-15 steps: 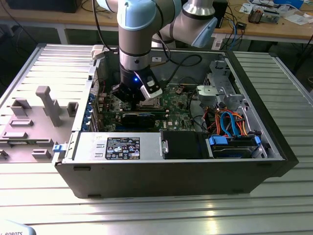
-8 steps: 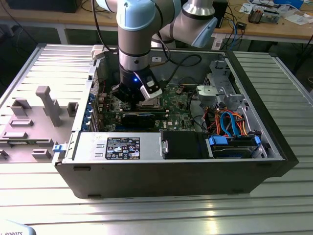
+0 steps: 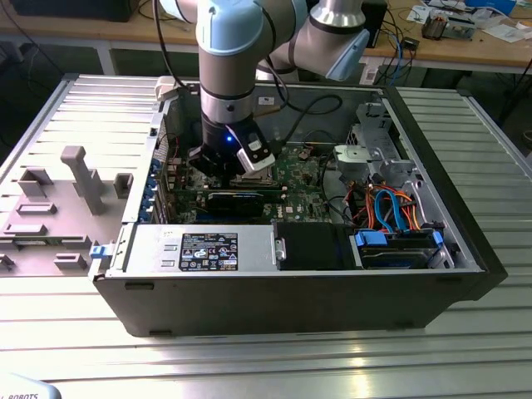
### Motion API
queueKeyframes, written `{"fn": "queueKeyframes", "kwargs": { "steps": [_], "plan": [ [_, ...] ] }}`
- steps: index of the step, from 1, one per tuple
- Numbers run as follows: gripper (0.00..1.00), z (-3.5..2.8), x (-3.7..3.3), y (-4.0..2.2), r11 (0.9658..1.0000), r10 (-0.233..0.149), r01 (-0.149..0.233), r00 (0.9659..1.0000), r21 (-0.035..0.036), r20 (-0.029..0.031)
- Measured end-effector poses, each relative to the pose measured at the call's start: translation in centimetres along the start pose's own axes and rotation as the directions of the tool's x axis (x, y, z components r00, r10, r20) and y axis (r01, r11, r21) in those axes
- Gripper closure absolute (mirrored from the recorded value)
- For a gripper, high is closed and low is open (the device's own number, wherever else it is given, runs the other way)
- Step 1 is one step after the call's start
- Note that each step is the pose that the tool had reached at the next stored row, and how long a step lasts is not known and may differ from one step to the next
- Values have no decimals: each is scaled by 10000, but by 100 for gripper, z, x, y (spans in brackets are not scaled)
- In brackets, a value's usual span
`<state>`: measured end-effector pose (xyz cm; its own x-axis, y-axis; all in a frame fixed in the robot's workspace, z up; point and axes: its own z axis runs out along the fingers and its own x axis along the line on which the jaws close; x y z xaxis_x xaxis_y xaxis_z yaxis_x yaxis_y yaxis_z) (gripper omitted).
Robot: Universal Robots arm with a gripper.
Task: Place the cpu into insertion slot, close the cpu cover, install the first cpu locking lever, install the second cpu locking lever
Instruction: 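Install the second cpu locking lever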
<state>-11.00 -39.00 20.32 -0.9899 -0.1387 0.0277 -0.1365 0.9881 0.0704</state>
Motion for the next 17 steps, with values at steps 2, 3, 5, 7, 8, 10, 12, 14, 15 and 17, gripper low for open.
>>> {"fn": "queueKeyframes", "kwargs": {
  "steps": [2,3,5,7,8,10,12,14,15,17],
  "plan": [
    [89,0,1,-3,10000,2,-2,10000,1,0],
    [89,0,1,-4,10000,1,-1,10000,1,0],
    [89,0,1,-5,10000,-1,1,10000,11,-3],
    [89,0,1,-5,10000,-2,2,10000,17,-4],
    [89,1,1,-6,10000,-2,2,10000,18,-3],
    [89,1,2,-13,10000,-2,2,10000,20,-2],
    [89,0,4,-28,10000,-1,1,10000,24,-4],
    [89,0,4,-29,10000,-1,1,10000,27,-3],
    [89,0,4,-30,10000,-4,4,10000,30,-4],
    [89,-9,5,-31,10000,-10,10,10000,32,-2]
  ]
}}
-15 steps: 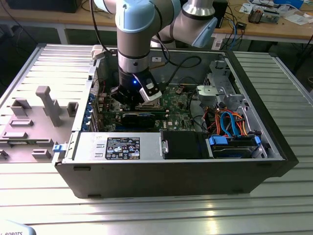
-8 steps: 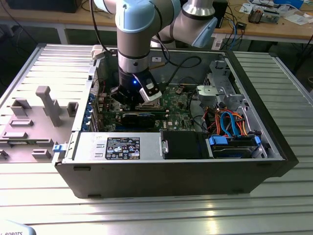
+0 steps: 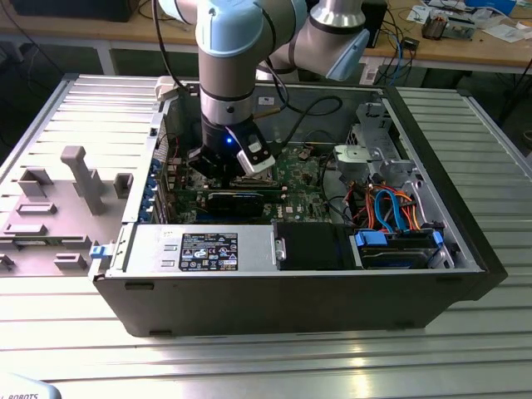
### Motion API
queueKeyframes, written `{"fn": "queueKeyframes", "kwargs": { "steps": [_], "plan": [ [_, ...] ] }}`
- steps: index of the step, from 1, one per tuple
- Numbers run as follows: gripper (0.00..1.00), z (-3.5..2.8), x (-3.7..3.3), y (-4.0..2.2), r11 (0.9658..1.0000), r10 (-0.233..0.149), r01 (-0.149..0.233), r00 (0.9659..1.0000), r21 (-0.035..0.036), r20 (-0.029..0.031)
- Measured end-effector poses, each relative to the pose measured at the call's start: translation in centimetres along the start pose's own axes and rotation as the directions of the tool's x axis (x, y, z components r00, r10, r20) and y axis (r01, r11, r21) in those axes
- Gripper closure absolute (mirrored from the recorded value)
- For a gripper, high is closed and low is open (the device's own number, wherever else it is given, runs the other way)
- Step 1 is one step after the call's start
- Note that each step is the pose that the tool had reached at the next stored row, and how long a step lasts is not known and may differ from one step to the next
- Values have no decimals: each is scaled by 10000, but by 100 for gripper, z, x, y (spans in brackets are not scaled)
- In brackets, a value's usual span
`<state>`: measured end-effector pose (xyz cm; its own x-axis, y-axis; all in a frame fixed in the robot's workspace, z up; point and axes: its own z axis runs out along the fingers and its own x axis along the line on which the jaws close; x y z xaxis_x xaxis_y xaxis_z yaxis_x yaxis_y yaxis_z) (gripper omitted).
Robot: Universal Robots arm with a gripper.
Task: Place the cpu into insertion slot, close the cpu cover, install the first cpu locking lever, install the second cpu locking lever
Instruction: 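Install the second cpu locking lever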
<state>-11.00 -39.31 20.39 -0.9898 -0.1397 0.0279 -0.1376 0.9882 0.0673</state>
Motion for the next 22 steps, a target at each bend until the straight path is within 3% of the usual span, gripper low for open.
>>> {"fn": "queueKeyframes", "kwargs": {
  "steps": [6,7,9,12,13,14,18,21,22],
  "plan": [
    [89,-231,6,16,10000,-5,5,10000,0,4],
    [89,-338,9,24,10000,-6,6,10000,1,6],
    [89,-481,14,33,10000,-7,7,10000,2,6],
    [89,-535,6,36,10000,-7,7,10000,7,-1],
    [89,-539,-51,27,10000,2,-1,9999,43,-108],
    [89,-542,-118,18,10000,13,-12,9997,32,-240],
    [89,-549,-317,-9,10000,31,-32,9982,-17,-597],
    [89,-535,-389,-20,10000,41,-45,9968,-46,-802],
    [89,-518,-390,-21,10000,42,-47,9966,-50,-823]
  ]
}}
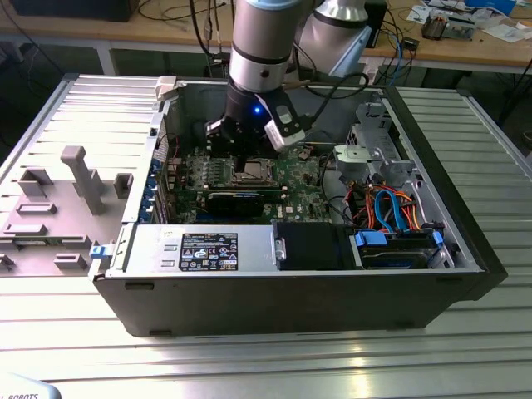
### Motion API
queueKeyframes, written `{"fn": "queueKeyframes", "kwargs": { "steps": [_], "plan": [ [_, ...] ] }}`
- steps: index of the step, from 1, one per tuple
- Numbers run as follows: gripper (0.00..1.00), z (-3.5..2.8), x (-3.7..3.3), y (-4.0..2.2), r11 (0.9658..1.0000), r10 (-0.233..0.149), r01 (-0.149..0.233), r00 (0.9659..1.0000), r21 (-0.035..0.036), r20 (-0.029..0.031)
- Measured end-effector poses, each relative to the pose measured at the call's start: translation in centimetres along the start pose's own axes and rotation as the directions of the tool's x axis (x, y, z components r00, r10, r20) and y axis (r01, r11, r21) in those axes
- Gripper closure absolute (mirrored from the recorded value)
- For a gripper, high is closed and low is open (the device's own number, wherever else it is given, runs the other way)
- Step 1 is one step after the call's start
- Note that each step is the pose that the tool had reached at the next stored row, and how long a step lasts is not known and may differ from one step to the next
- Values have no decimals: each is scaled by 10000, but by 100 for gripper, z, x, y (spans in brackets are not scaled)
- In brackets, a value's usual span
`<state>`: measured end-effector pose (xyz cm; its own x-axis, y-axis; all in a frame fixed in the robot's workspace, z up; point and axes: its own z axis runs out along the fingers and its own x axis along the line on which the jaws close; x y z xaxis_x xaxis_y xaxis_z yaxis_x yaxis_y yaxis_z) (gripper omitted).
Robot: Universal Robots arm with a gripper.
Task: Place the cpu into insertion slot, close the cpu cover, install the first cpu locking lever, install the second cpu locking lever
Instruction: 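Install the second cpu locking lever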
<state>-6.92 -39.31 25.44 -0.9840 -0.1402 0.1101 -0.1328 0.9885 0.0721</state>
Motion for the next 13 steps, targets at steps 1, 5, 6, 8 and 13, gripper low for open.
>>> {"fn": "queueKeyframes", "kwargs": {
  "steps": [1,5,6,8,13],
  "plan": [
    [89,32,-3,-2,10000,4,-4,10000,-1,-17],
    [89,161,31,-1,10000,2,-2,10000,-2,-22],
    [89,180,55,2,10000,1,-1,10000,-1,-22],
    [89,248,149,13,10000,3,-3,10000,-2,-22],
    [89,386,170,9,10000,3,-3,10000,-1,-22]
  ]
}}
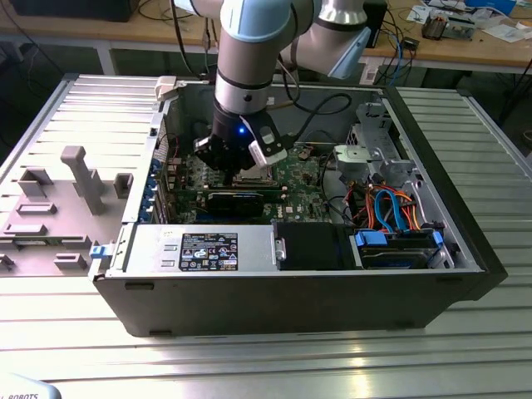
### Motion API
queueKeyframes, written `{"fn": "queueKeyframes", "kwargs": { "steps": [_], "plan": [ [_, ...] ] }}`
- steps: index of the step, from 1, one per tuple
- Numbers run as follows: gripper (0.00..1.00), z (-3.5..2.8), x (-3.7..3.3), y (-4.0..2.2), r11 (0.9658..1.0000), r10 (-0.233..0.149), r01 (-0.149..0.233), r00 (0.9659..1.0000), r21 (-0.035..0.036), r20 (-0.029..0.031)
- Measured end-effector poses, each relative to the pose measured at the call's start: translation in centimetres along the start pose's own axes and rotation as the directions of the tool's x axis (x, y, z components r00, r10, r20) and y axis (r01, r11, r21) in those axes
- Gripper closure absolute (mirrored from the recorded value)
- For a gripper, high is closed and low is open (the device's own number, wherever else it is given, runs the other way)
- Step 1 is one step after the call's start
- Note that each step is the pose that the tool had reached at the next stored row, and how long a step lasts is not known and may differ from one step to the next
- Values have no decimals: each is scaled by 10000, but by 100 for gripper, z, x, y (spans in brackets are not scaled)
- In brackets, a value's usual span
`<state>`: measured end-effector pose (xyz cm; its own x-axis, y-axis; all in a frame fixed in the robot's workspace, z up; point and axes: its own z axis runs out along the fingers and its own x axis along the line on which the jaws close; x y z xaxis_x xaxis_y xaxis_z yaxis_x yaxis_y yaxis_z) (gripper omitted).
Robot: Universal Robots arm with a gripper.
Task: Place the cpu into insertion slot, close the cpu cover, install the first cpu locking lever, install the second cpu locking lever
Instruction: 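Install the second cpu locking lever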
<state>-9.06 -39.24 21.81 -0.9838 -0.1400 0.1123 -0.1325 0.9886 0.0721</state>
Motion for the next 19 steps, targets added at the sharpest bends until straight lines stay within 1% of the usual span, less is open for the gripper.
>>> {"fn": "queueKeyframes", "kwargs": {
  "steps": [3,4,6,9,13,16,19],
  "plan": [
    [89,69,-5,-4,10000,-2,2,10000,-2,1],
    [89,107,-9,-6,10000,-1,1,10000,-4,1],
    [89,131,-12,-6,10000,-2,2,10000,-7,1],
    [89,136,-8,-2,10000,-5,5,10000,-6,6],
    [89,109,17,3,10000,-12,12,10000,5,88],
    [89,87,25,6,10000,-16,16,9999,6,114],
    [89,91,24,12,10000,-21,22,9999,-51,122]
  ]
}}
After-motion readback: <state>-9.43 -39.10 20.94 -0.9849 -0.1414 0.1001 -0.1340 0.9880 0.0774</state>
